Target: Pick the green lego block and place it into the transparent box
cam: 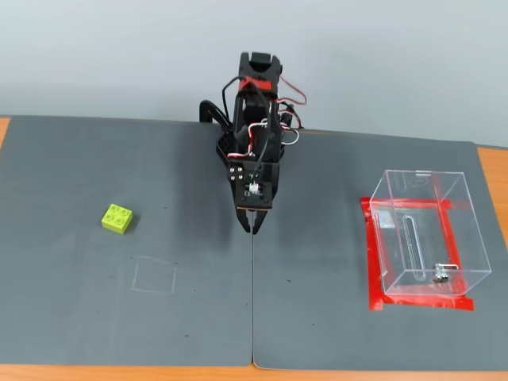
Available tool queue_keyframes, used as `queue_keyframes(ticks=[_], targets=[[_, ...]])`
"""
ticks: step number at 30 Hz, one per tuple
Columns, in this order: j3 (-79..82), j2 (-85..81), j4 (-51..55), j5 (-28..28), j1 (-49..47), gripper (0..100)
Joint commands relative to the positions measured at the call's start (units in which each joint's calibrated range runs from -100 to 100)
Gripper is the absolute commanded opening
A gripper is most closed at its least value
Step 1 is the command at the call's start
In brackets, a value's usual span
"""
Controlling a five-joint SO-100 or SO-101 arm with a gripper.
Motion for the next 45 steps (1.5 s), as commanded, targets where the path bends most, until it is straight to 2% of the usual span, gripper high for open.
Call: queue_keyframes(ticks=[1, 12, 22, 32, 38, 42, 45], targets=[[-7.35, 8.02, -0.65, -0.02, 0.39, 2], [-19.57, 17.52, 0.04, 0.34, 7.63, 2], [-19.75, 17.44, 0.04, 0.13, 27.77, 2], [-19.75, 18.37, 0.13, 0.6, 42.17, 2], [-19.84, 19.05, 0.13, 8.0, 47.47, 3], [-21.74, 24.22, 0.13, 9.61, 49.85, 3], [-24.99, 30.32, 0.13, 9.77, 50.97, 8]])
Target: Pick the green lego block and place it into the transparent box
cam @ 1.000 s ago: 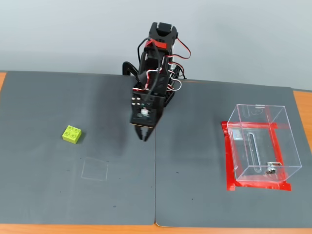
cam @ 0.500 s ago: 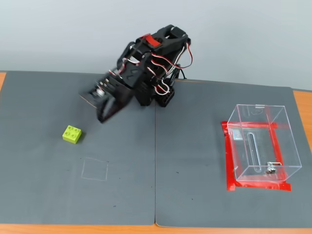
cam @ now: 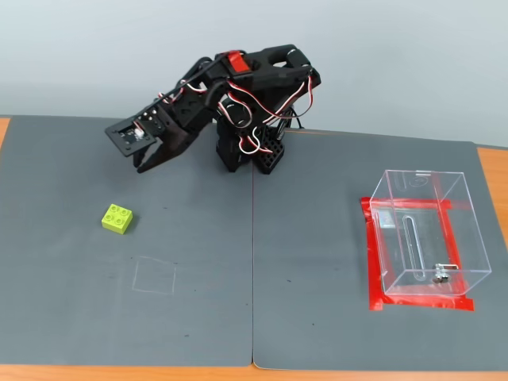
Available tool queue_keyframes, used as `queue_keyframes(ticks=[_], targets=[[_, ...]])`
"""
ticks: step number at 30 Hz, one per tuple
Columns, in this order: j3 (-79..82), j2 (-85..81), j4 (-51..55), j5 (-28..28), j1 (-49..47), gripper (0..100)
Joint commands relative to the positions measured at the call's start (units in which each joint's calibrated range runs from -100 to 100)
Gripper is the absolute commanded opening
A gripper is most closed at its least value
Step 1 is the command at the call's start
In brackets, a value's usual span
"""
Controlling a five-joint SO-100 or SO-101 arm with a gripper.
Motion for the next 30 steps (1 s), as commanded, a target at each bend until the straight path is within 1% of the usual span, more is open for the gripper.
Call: queue_keyframes(ticks=[1, 4, 7, 9, 11, 17, 20, 23, 26, 30], targets=[[-6.5, 7.8, 0.13, 0.94, 1.53, 11], [-10.66, 13.65, 0.13, 3.13, 1.3, 21], [-14.28, 19.5, -0.3, 4.95, 1.3, 25], [-17.27, 24.76, -0.65, 6.73, 1.53, 26], [-19.62, 29.25, -0.91, 6.78, 1.6, 26], [-20.61, 34.17, -5.08, 6.2, 1.08, 26], [-19.8, 35.1, -8.38, 3.08, 0.56, 26], [-20.16, 35.1, -8.46, -0.78, -1.53, 26], [-20.43, 35.02, -8.38, -6.56, -3.85, 25], [-20.52, 35.36, -7.94, -16.14, -4.52, 25]])
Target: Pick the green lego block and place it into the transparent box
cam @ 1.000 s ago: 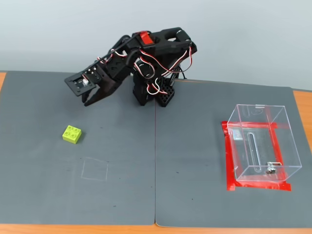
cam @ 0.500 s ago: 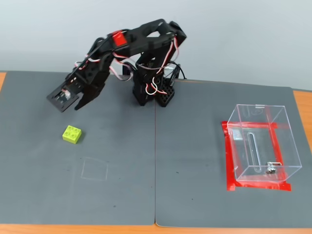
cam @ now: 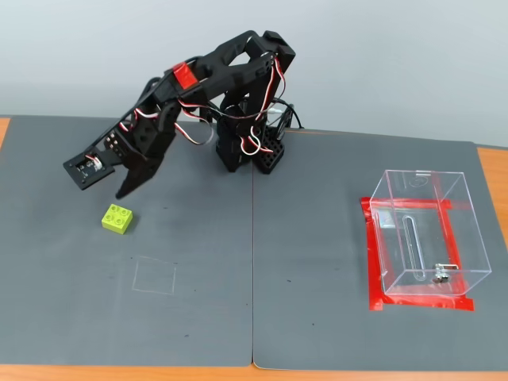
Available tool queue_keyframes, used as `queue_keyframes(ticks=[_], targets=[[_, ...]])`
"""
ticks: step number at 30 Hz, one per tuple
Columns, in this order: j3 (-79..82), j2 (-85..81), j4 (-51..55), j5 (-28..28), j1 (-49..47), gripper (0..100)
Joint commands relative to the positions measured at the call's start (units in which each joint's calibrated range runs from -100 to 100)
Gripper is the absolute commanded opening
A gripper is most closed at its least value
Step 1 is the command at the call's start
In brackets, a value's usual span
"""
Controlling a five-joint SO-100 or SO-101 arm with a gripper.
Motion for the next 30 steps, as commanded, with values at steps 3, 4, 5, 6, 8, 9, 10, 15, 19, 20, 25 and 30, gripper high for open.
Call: queue_keyframes(ticks=[3, 4, 5, 6, 8, 9, 10, 15, 19, 20, 25, 30], targets=[[-3.74, 0.69, 3.94, -12.54, -0.32, 25], [-4.37, 0.69, 5.77, -12.96, -0.39, 25], [-4.91, 0.69, 7.33, -13.48, -0.39, 25], [-5.28, 0.78, 8.2, -14.16, -0.39, 25], [-5.37, 1.03, 8.02, -16.08, -0.39, 26], [-5.46, 1.54, 7.33, -17.23, -0.39, 26], [-5.91, 2.39, 6.64, -18.53, -0.39, 25], [-11.34, 9.08, 6.29, -24.05, -0.39, 26], [-16.49, 12.56, 6.03, -26.76, -0.61, 26], [-17.76, 13.41, 6.11, -27.7, -0.69, 26], [-21.74, 17.65, 6.03, -30.2, -1.36, 30], [-25.45, 22.14, 6.03, -30.72, -2.4, 31]])
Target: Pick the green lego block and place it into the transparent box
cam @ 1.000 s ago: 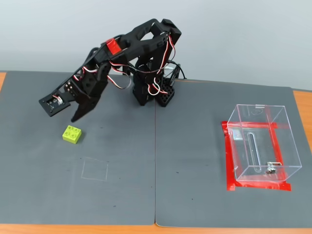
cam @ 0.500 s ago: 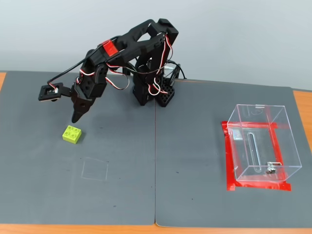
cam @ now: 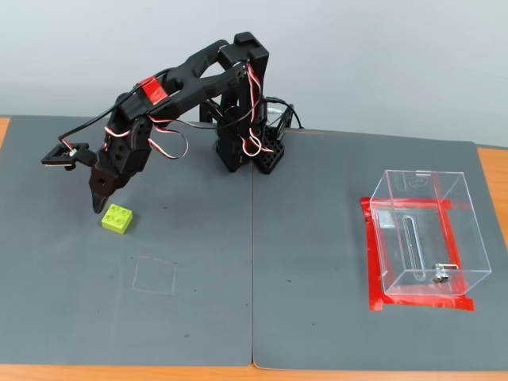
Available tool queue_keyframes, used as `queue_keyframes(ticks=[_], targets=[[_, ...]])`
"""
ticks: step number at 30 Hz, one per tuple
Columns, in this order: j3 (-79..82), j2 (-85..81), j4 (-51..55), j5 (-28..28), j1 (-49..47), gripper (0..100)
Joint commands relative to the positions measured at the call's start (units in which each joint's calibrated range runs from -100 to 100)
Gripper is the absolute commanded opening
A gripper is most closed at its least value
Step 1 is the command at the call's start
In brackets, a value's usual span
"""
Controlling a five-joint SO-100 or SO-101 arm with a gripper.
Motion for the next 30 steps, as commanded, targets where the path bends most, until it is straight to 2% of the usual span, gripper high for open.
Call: queue_keyframes(ticks=[1, 10, 30], targets=[[-4.8, 2.0, -0.74, -0.25, -1.23, 31], [-7.06, 7.09, -0.82, -1.66, -3.99, 31], [-6.88, 13.79, -0.91, -1.08, -3.24, 31]])
